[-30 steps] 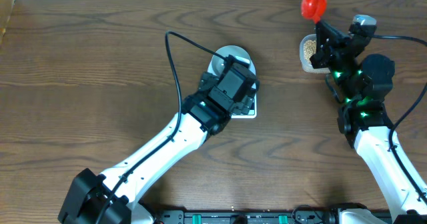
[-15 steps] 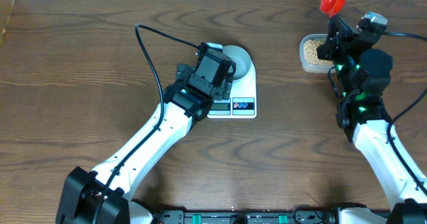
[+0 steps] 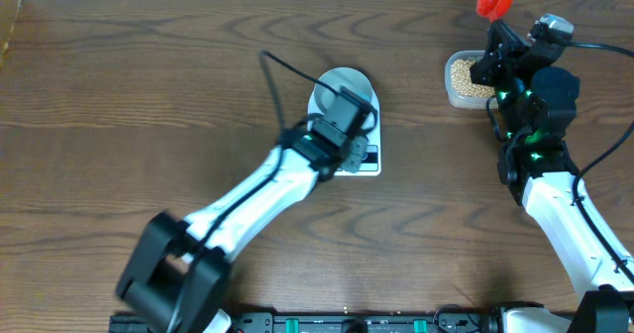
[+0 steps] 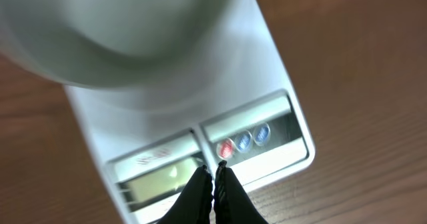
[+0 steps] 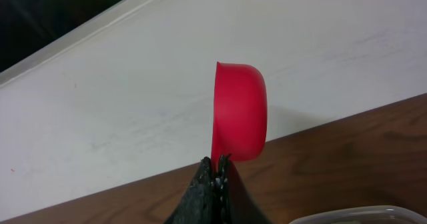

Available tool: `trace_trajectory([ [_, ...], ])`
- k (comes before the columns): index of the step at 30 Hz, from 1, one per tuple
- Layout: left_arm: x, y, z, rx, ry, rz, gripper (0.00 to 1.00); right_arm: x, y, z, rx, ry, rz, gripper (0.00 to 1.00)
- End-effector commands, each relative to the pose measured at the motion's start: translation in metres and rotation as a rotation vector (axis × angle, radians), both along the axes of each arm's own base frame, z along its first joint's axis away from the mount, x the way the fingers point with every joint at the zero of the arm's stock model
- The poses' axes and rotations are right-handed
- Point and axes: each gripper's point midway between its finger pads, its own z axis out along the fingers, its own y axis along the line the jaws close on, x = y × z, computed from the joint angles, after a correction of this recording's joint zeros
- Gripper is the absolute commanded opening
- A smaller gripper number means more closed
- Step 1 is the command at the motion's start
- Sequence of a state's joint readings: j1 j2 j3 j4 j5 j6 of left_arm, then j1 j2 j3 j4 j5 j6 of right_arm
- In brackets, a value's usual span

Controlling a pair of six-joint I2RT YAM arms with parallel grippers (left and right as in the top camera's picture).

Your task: Scoop item into bowl and weigh 50g on scale

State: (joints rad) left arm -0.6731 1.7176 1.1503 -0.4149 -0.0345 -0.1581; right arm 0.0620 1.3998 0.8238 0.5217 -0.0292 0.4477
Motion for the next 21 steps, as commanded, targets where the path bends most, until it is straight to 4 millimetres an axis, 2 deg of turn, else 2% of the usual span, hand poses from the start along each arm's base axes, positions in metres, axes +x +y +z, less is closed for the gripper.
trace_trajectory([
  [1,-0.012,-0.001,-0.04,0.062,0.08,-0.062,0.07,0.003,-0.003,0.015,0.008,-0.03,-0.015,0.01],
  [3,-0.012,-0.001,-0.053,0.077,0.097,-0.063,0.07,0.003,-0.002,0.014,0.003,-0.026,-0.009,0.01],
  [6,-0.008,-0.005,-0.059,0.07,0.089,-0.063,0.07,0.002,0.002,0.014,-0.026,-0.029,0.017,0.01],
  [13,0.008,-0.009,-0.052,0.056,0.015,-0.045,0.07,0.002,0.004,0.011,-0.036,-0.019,0.029,0.01],
  [21,0.009,-0.01,-0.052,0.053,0.012,-0.045,0.07,0.002,0.004,0.01,-0.036,-0.015,0.03,0.01],
])
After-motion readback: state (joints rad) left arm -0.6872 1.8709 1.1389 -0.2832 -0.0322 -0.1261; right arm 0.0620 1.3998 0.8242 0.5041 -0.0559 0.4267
